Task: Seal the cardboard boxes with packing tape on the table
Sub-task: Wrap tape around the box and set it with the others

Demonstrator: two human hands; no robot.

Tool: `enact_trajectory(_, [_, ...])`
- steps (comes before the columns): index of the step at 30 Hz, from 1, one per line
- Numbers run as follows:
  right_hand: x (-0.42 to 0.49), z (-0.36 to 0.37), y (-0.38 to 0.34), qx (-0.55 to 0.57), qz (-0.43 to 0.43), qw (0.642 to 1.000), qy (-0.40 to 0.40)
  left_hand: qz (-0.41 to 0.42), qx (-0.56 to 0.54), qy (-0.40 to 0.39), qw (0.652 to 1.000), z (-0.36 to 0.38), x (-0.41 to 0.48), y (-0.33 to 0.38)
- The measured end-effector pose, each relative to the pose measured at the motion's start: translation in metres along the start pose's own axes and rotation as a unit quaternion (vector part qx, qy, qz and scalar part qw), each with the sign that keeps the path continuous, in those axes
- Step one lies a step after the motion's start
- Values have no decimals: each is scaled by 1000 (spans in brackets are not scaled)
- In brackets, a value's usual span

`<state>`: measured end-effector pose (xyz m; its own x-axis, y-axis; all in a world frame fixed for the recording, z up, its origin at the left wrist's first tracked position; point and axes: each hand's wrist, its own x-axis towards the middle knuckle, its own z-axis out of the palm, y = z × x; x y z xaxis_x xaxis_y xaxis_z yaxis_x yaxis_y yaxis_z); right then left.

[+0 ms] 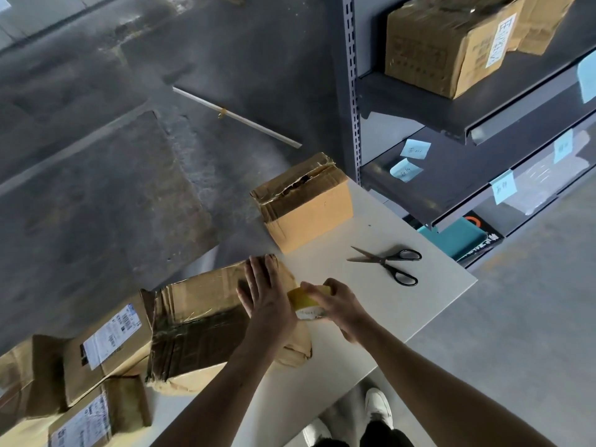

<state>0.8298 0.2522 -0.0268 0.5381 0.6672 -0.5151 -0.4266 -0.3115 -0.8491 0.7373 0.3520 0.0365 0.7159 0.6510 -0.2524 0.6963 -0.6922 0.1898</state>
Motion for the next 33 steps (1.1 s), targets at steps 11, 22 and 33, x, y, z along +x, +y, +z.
enact_trajectory(11, [-1,3,-13,-341,-49,925,160,61,-18,16,998,5,4,-3])
enact_trajectory(22, [-17,-7,-33,-412,-70,897,145,313,-23,-145,938,-54,47,1])
enact_trajectory(33, [4,-35,-61,-365,-93,922,92,300,117,-315,893,-65,90,38])
